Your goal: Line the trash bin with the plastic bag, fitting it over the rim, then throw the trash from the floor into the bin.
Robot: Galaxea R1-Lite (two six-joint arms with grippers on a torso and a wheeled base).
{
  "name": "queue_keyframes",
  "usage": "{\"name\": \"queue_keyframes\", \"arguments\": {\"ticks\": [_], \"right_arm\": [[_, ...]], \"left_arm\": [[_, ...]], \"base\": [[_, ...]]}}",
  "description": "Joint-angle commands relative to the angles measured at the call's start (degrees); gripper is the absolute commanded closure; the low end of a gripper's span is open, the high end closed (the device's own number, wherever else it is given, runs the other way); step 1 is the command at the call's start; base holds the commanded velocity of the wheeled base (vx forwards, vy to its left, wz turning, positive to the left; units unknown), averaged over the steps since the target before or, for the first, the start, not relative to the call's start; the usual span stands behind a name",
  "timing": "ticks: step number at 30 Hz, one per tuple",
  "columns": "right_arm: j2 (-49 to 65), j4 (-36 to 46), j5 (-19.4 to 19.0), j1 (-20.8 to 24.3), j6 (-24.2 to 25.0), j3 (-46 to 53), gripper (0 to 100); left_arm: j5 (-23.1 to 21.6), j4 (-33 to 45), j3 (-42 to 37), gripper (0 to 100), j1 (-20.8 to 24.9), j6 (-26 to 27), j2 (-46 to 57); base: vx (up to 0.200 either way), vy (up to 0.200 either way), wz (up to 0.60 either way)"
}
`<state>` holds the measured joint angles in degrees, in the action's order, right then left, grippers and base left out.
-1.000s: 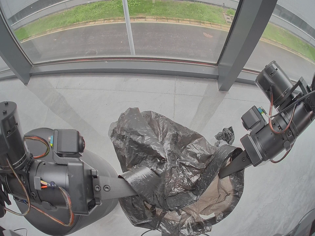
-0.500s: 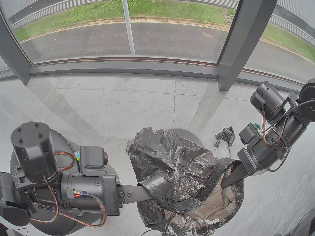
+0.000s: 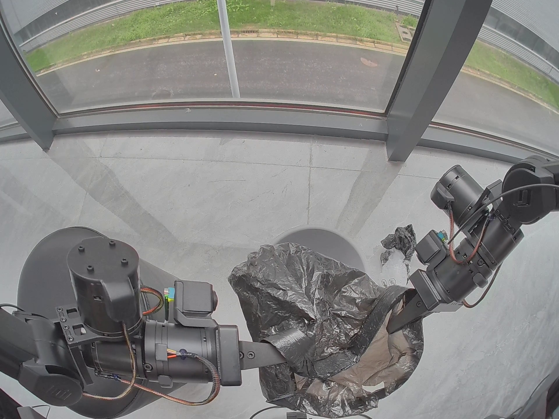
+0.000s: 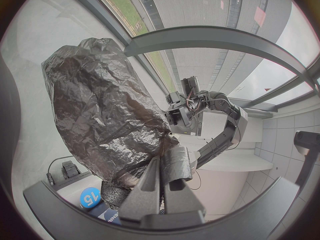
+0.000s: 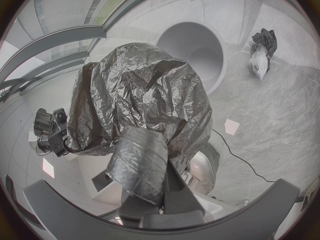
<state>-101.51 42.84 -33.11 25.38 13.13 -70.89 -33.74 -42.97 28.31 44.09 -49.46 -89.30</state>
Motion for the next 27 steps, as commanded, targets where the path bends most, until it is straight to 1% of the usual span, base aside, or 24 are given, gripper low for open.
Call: {"name": "queue_keyframes", "arguments": {"ticks": [1,4,9,12,13,16,18,19,22,24,27], "right_arm": [[-2.55,-0.83,-0.11,-0.68,-0.03,0.14,100],[-3.08,-1.79,-0.11,-0.86,-0.03,0.40,100],[-3.08,-2.14,-0.11,-0.95,-0.03,0.49,100],[-2.02,-1.97,-0.11,-1.39,0.05,0.49,100],[-1.06,-1.62,-0.20,-1.56,0.14,0.49,100],[1.49,-1.27,-0.03,-1.74,1.02,1.54,100],[1.93,-1.27,-0.03,-1.74,1.11,1.81,100],[3.78,0.05,0.33,-1.83,1.99,3.21,100],[4.04,4.27,0.85,-2.44,1.46,3.56,100],[4.04,4.71,1.38,-2.88,1.37,3.92,100],[4.22,4.18,2.35,-4.37,0.85,5.59,100]], "left_arm": [[-0.01,-0.09,0.08,100,-0.59,0.06,-2.64],[-0.01,-0.27,0.17,100,-0.85,0.15,-3.60],[-0.27,-5.81,-1.32,100,-0.85,-0.20,-6.59],[-2.82,-7.92,-1.59,100,-0.85,-0.29,-7.56],[-4.23,-8.18,-1.59,100,-0.85,-0.38,-7.91],[-6.42,-8.27,-1.32,100,-0.85,-0.38,-9.05],[-6.51,-8.27,-1.24,100,-0.76,-0.38,-9.14],[-6.69,-8.27,-1.06,100,-0.68,-0.38,-10.46],[-6.77,-8.44,-0.71,100,-0.68,-0.38,-12.66],[-6.77,-8.80,-0.53,100,-0.68,-0.38,-13.71],[-6.77,-11.43,-0.45,100,-0.59,-0.38,-16.88]], "base": [[0.000,0.000,0.00],[0.000,0.000,0.00],[0.000,0.000,0.00],[0.000,0.000,0.00],[0.000,0.000,0.00],[0.000,0.000,0.00],[0.000,0.000,0.00],[0.000,0.000,0.00],[0.000,0.000,0.00],[0.000,0.000,0.00],[0.000,0.000,0.00]]}}
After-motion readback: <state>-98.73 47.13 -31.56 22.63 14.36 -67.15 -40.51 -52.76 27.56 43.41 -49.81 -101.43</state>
